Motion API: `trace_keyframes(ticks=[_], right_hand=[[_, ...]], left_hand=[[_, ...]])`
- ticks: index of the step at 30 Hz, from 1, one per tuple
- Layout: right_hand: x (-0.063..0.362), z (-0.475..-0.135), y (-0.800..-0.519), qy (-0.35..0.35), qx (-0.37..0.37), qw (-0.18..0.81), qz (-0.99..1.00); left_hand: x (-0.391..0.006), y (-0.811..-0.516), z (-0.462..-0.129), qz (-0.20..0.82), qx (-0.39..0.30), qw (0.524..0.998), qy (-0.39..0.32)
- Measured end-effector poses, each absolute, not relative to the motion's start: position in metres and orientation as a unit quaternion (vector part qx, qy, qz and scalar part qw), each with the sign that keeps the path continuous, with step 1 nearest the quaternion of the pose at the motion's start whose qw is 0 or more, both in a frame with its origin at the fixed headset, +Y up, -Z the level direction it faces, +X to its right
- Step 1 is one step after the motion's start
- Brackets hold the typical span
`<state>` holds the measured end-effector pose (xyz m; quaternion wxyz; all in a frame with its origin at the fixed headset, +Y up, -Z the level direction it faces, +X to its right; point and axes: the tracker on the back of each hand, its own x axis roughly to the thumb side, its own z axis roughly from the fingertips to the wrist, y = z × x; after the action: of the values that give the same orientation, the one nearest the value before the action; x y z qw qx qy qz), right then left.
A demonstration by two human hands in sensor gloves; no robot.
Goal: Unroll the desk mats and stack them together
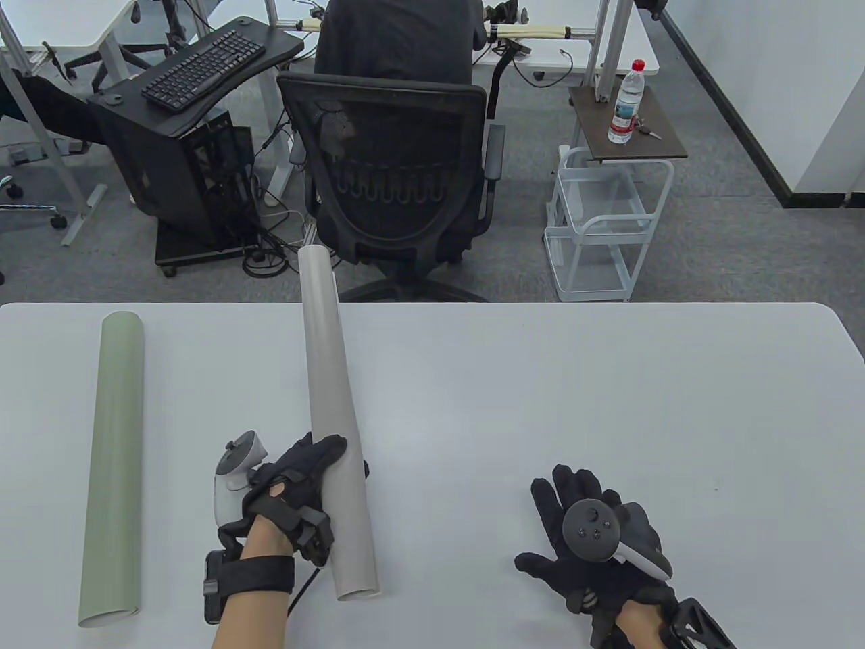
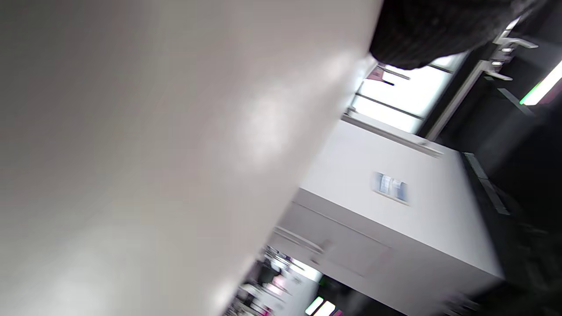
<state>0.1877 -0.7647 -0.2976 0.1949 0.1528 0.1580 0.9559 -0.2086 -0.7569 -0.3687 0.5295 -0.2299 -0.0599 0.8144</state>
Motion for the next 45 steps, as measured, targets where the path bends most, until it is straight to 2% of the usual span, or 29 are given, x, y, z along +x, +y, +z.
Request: trace_keyframes(ticks=[2,6,8,13,15,19,21,22,25,32,34,35,39,42,45], right_hand=[[0.185,-0.296,-0.766,0.167,0.163,0.219,0.947],[0.176,-0.291,-0.761,0.189,0.194,0.272,0.923],[0.171,-0.287,-0.753,0.191,0.211,0.309,0.907],[0.154,-0.293,-0.719,0.185,0.237,0.490,0.818],[0.146,-0.304,-0.709,0.184,0.215,0.525,0.803],[0.130,-0.336,-0.697,0.135,0.162,0.559,0.802],[0.122,-0.348,-0.699,0.156,0.142,0.579,0.788],[0.118,-0.355,-0.701,0.161,0.118,0.584,0.787],[0.105,-0.370,-0.711,0.184,0.105,0.609,0.764],[0.067,-0.389,-0.742,0.303,0.125,0.703,0.632],[0.057,-0.389,-0.749,0.325,0.127,0.725,0.594],[0.055,-0.389,-0.751,0.334,0.126,0.733,0.579],[0.054,-0.386,-0.753,0.341,0.122,0.743,0.563],[0.057,-0.378,-0.746,0.348,0.127,0.731,0.574],[0.064,-0.365,-0.738,0.337,0.135,0.711,0.602]], left_hand=[[-0.189,-0.757,-0.365,0.828,-0.222,0.505,-0.094],[-0.158,-0.759,-0.362,0.832,-0.203,0.499,-0.133],[-0.146,-0.760,-0.361,0.826,-0.202,0.507,-0.141],[-0.123,-0.760,-0.356,0.789,-0.226,0.556,-0.133],[-0.116,-0.761,-0.355,0.774,-0.234,0.574,-0.129],[-0.102,-0.758,-0.354,0.760,-0.232,0.596,-0.113],[-0.098,-0.755,-0.354,0.751,-0.236,0.606,-0.115],[-0.100,-0.753,-0.355,0.749,-0.225,0.614,-0.103],[-0.107,-0.749,-0.358,0.748,-0.229,0.614,-0.108],[-0.124,-0.726,-0.357,0.720,-0.203,0.645,-0.157],[-0.130,-0.727,-0.354,0.752,-0.222,0.597,-0.170],[-0.133,-0.728,-0.353,0.758,-0.223,0.589,-0.171],[-0.149,-0.732,-0.358,0.761,-0.207,0.600,-0.135],[-0.161,-0.739,-0.365,0.757,-0.222,0.605,-0.110],[-0.163,-0.749,-0.371,0.773,-0.268,0.566,-0.102]])
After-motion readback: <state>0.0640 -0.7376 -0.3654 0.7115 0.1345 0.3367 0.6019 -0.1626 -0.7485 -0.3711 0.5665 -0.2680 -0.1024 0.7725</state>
